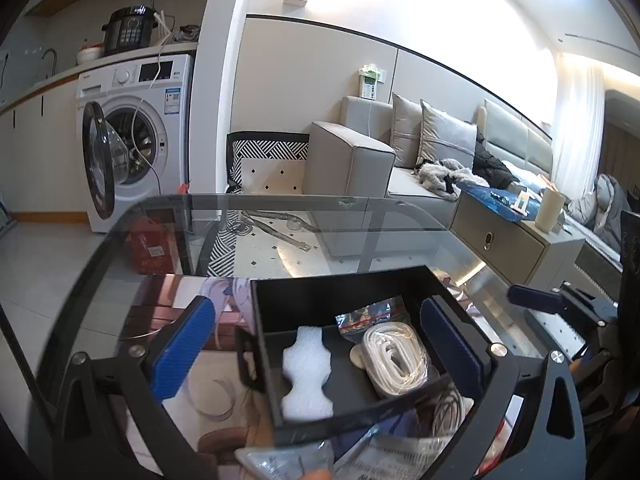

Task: Organize soft objects
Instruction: 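Withdraw both open tools from the box back toward the remaining items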

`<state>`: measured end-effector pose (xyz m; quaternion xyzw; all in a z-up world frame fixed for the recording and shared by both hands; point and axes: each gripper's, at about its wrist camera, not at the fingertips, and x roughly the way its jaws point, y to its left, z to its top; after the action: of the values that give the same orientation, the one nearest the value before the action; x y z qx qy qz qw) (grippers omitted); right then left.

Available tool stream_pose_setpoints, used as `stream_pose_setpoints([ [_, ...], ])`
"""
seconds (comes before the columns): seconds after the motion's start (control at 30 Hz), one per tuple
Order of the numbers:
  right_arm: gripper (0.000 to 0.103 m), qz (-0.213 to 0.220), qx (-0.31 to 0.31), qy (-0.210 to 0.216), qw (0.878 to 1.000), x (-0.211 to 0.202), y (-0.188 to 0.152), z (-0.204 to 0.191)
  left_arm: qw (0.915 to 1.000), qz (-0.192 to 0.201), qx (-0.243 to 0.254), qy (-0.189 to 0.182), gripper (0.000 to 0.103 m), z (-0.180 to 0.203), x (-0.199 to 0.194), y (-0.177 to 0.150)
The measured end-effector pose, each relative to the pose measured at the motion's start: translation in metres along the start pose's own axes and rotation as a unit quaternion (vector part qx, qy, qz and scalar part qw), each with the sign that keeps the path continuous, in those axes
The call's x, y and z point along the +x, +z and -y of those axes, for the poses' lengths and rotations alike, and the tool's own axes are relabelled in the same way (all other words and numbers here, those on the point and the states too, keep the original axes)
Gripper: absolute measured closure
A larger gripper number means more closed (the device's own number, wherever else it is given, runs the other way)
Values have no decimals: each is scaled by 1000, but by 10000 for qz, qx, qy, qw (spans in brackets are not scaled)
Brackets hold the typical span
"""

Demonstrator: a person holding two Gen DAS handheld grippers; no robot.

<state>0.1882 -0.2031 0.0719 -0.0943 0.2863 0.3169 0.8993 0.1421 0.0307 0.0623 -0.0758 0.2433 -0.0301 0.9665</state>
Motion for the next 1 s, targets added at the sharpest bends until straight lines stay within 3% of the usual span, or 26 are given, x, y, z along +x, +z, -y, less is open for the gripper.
stream_pose_setpoints([
  [0.37,1,-273,266,-277,9989,-38,-40,4,9992,-238,279,150,0,-5,-34,-26],
  [1.0,1,-633,396,-506,9959,-38,-70,4,9962,-764,240,333,0,-15,-42,-67],
])
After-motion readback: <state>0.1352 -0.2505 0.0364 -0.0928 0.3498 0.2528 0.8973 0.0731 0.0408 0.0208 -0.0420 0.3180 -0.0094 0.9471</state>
